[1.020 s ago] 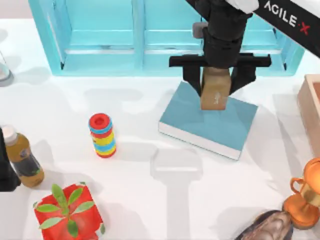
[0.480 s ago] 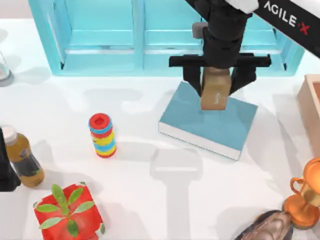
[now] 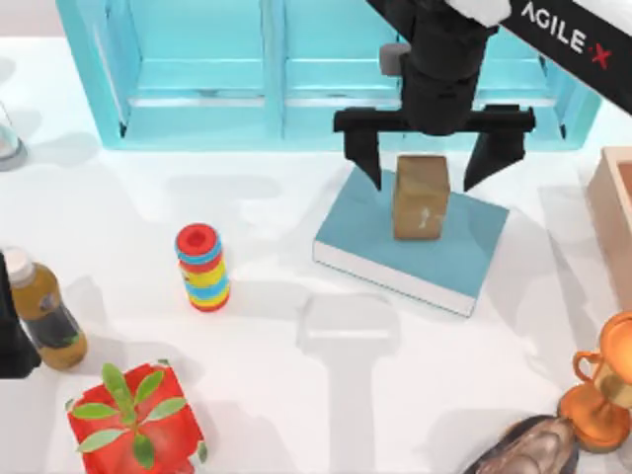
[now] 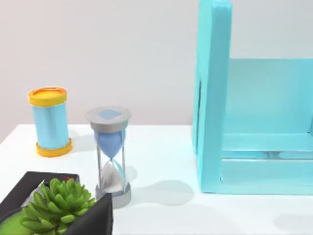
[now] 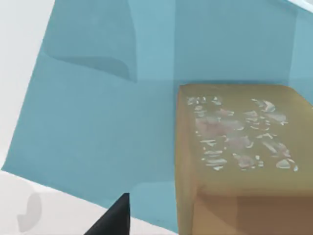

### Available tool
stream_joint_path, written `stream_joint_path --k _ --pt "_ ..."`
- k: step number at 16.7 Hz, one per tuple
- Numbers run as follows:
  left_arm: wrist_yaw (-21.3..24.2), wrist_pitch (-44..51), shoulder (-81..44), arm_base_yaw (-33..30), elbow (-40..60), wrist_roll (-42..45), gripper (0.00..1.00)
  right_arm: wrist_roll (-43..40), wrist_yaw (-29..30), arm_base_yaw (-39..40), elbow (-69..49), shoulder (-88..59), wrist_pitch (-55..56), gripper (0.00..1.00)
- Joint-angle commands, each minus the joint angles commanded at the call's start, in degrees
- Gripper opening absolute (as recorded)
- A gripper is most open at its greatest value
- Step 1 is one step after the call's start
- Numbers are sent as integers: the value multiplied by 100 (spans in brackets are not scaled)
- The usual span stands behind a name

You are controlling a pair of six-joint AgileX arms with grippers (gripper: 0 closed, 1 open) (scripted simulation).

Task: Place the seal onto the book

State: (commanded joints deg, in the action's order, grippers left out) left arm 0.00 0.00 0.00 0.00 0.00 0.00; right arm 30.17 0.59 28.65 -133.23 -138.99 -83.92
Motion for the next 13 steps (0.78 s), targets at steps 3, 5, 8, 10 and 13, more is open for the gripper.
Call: stream_joint_path --k 3,5,8,10,13 --pt "0 0 0 0 0 0 100 0 0 0 0 0 0 100" --pt "0 0 0 0 0 0 100 0 0 0 0 0 0 100" --pt "0 0 0 0 0 0 100 5 1 -6 -79 -76 -99 100" --pt "0 0 0 0 0 0 100 3 13 -4 -394 -155 -353 100" --pt "0 0 0 0 0 0 100 1 10 -3 -1053 -267 -757 100"
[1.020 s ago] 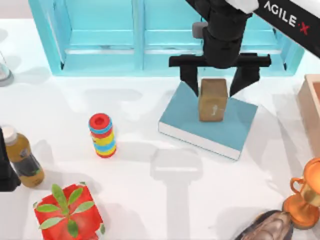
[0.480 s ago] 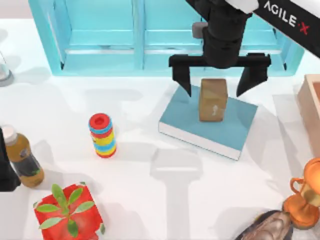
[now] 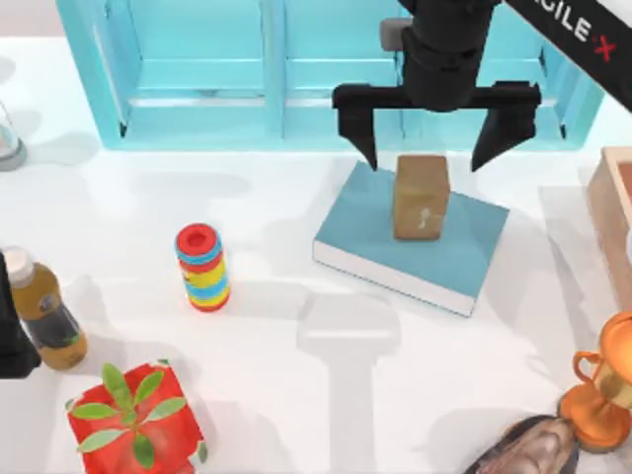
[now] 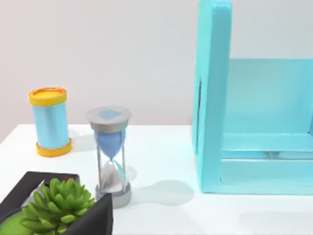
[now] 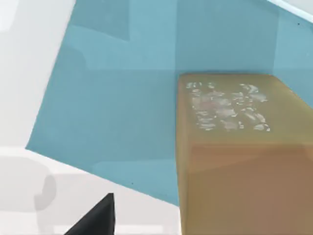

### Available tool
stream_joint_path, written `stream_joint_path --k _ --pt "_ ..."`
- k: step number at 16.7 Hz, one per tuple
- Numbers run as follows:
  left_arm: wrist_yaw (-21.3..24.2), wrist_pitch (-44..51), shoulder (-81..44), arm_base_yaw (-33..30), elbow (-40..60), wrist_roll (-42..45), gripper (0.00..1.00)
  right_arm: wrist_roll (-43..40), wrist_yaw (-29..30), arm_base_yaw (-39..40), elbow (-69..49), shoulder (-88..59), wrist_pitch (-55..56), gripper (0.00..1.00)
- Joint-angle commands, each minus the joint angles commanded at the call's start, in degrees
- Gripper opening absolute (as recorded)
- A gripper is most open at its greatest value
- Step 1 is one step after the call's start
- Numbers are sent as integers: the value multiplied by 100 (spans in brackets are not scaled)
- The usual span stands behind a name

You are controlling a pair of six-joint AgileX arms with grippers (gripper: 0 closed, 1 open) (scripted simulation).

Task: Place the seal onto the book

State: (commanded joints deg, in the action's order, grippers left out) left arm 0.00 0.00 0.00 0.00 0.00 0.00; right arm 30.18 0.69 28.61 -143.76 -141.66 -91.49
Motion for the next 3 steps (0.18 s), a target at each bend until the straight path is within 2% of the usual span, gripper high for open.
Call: stream_joint_path --k 3 --pt "0 0 0 0 0 0 100 -3 -6 -13 -227 -53 -204 100"
